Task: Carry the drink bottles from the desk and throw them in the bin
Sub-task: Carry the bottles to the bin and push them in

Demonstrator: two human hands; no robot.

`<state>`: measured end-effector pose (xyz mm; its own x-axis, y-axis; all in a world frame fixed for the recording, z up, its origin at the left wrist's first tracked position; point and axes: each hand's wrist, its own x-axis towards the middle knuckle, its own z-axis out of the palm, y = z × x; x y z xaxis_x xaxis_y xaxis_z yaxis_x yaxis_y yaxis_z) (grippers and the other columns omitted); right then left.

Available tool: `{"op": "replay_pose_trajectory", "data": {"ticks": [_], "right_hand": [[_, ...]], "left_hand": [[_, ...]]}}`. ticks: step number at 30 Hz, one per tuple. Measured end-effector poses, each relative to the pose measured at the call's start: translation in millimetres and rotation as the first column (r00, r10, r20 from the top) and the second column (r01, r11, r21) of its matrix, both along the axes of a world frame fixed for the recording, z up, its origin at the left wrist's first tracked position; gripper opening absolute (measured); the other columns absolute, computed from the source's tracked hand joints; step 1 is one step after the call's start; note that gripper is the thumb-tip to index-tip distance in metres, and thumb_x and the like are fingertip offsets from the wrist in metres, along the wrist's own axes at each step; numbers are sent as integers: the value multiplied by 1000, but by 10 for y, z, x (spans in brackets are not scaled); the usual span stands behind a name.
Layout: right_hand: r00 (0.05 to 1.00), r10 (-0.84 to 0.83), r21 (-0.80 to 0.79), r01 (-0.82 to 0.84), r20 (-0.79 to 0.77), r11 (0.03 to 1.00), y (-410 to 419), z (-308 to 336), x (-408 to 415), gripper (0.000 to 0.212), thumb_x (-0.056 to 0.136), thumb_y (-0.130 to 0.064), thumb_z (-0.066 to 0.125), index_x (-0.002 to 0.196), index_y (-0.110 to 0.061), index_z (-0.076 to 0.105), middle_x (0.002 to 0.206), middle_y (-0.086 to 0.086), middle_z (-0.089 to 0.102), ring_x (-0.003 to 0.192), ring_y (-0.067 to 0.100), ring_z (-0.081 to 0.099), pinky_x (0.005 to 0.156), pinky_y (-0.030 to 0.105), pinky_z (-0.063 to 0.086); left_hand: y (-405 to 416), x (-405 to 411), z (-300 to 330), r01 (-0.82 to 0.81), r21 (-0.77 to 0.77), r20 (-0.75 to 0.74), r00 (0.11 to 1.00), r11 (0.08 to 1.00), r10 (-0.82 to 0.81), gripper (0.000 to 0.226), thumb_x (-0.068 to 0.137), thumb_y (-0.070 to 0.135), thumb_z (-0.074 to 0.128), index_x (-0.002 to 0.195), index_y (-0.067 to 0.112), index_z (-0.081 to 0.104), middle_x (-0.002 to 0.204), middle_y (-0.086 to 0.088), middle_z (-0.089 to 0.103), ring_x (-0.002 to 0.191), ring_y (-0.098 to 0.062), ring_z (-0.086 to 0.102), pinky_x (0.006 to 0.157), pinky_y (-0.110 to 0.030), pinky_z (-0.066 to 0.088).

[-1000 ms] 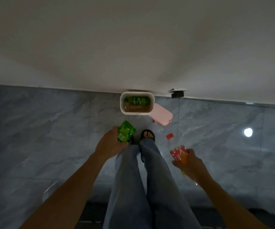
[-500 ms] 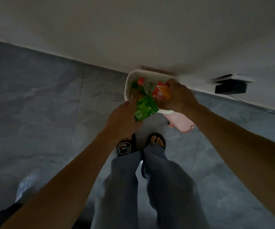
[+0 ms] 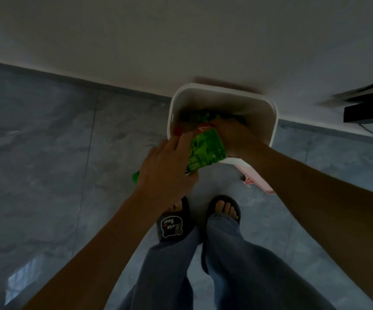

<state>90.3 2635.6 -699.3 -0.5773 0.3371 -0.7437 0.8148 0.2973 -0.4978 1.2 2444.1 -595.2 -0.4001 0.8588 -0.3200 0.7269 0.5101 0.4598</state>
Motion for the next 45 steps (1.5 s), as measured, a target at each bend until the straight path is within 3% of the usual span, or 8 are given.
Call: {"op": "replay_pose_trajectory", "data": {"ticks": [5, 8, 12, 15, 20, 35, 40, 45], "right_hand": [[990, 139, 64, -138, -6, 988, -61, 281, 28, 42, 100, -30, 47, 138, -11, 52, 139, 22, 55, 128, 42, 52, 110, 53, 42], [976, 213, 300, -189, -50, 935, -125, 619, 244, 34, 98, -35, 52, 127, -18, 57, 116, 15, 68, 103, 32, 66, 91, 45, 54], [957, 274, 304, -234, -93, 923, -256, 909, 588, 29, 99, -39, 46, 121, -25, 61, 104, 5, 72, 85, 19, 67, 72, 29, 54], [928, 372, 358, -342, -15, 869, -327, 938, 709, 36, 100, -38, 42, 132, -29, 54, 115, 7, 71, 99, 29, 69, 80, 41, 58], [902, 432, 493, -364, -27, 790, -379, 842, 780, 35, 99, -32, 50, 134, -29, 52, 106, 7, 74, 88, 29, 72, 72, 40, 60], [912, 388, 560, -255, -132, 788, -460, 703, 882, 40, 99, -30, 51, 139, -26, 50, 119, 2, 69, 100, 23, 67, 74, 31, 51], [918, 293, 627, -65, -267, 776, -586, 786, 1034, 36, 95, -19, 55, 131, -18, 59, 137, 2, 60, 125, 20, 56, 94, 30, 52], [913, 6, 571, 249, -407, 782, -747, 805, 1670, 26, 95, -13, 55, 121, -18, 57, 111, -1, 62, 91, 12, 57, 74, 7, 37]], "left_hand": [[37, -117, 150, -27, -5, 76, 997, 1000, 27, 73, 81, 37, 71, 143, 20, 38, 114, -4, 60, 92, -20, 58, 73, -34, 47], [283, -223, 363, -33, 61, 48, 998, 998, 30, 78, 81, 39, 71, 148, 20, 36, 120, -10, 60, 100, -28, 61, 78, -39, 53], [806, -251, 553, 101, 182, -96, 992, 978, -85, 73, 80, 37, 68, 142, 14, 39, 121, -15, 58, 105, -36, 58, 80, -44, 50], [1126, -141, 495, 245, 67, -192, 955, 967, -228, 77, 76, 38, 64, 144, 14, 36, 128, -14, 52, 114, -38, 53, 91, -50, 44], [1262, -19, 102, 388, -129, -155, 901, 912, -405, 85, 74, 28, 72, 147, 13, 31, 141, -16, 43, 129, -39, 43, 103, -54, 41], [1245, 35, -699, 299, -139, -152, 935, 944, -319, 78, 84, 24, 73, 150, 13, 33, 147, -12, 45, 136, -33, 41, 113, -50, 38], [1020, 270, -330, 207, 108, -139, 972, 972, -191, 56, 93, 24, 57, 146, 14, 41, 146, -8, 48, 134, -27, 45, 113, -42, 40], [672, 807, 10, 300, 433, -68, 951, 850, -302, 24, 91, 17, 57, 114, 16, 63, 109, -4, 61, 105, -18, 52, 86, -22, 42]]}}
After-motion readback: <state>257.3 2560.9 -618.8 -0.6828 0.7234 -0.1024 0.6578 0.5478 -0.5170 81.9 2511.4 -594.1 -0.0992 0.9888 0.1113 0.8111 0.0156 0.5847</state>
